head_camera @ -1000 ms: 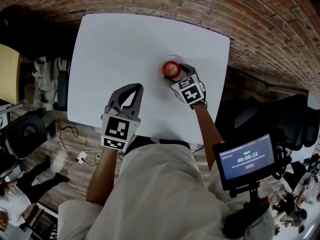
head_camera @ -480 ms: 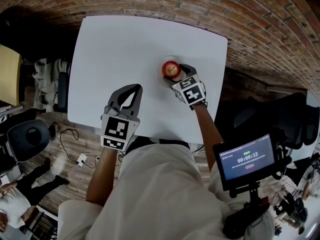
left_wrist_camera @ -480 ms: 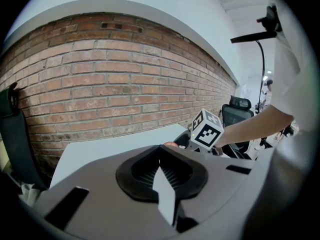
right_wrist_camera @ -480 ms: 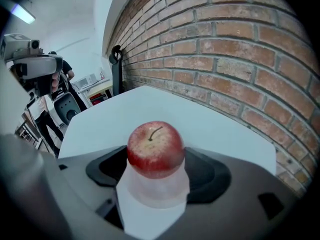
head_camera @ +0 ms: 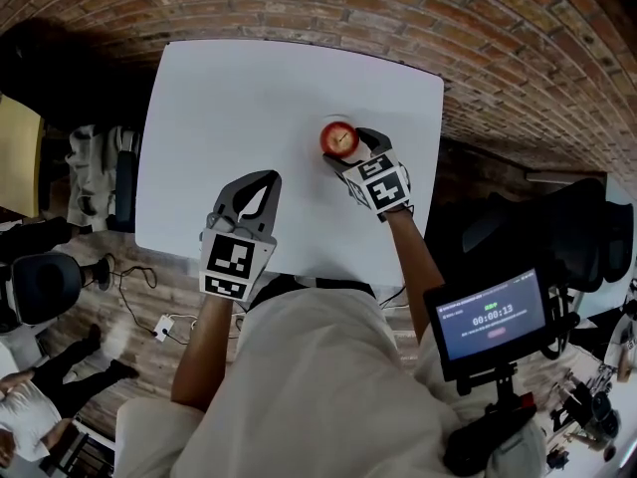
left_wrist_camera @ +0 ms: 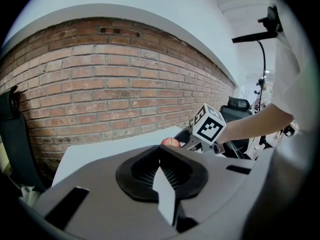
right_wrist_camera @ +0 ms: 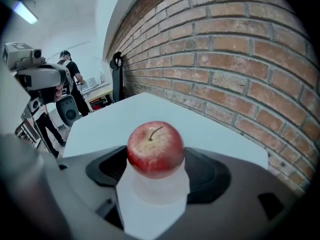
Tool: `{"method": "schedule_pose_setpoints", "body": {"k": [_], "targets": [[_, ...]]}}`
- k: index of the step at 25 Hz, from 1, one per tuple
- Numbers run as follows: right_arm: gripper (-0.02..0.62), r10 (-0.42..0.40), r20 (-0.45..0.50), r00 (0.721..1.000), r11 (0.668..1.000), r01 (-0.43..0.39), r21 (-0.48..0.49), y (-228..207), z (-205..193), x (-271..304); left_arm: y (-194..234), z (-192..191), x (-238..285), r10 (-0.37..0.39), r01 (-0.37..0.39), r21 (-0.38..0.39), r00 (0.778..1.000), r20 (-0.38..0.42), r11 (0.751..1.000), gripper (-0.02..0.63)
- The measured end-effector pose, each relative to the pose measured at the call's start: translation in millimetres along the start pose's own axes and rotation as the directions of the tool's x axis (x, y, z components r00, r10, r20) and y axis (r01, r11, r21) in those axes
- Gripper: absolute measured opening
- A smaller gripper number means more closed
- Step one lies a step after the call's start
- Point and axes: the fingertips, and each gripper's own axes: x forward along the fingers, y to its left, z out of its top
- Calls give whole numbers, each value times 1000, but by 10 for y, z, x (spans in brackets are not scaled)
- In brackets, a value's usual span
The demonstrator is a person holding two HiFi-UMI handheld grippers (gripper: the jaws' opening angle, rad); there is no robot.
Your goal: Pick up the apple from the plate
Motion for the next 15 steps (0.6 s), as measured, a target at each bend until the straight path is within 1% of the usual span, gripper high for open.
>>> {"method": "schedule_pose_setpoints", "body": {"k": [9, 12, 15], "targets": [[353, -14, 33, 999, 1000, 14, -4, -4, 86, -183, 8, 53, -40, 2, -2, 9, 1000, 18, 1000, 6], [353, -22, 48, 999, 1000, 21, 3, -68, 127, -179, 70, 56, 37, 2, -2, 16, 1000, 21, 1000, 6], [353, -36, 67, 997, 999, 36, 0, 6, 190, -349, 33, 109, -93, 0, -1, 25, 999, 40, 1000, 6]]}}
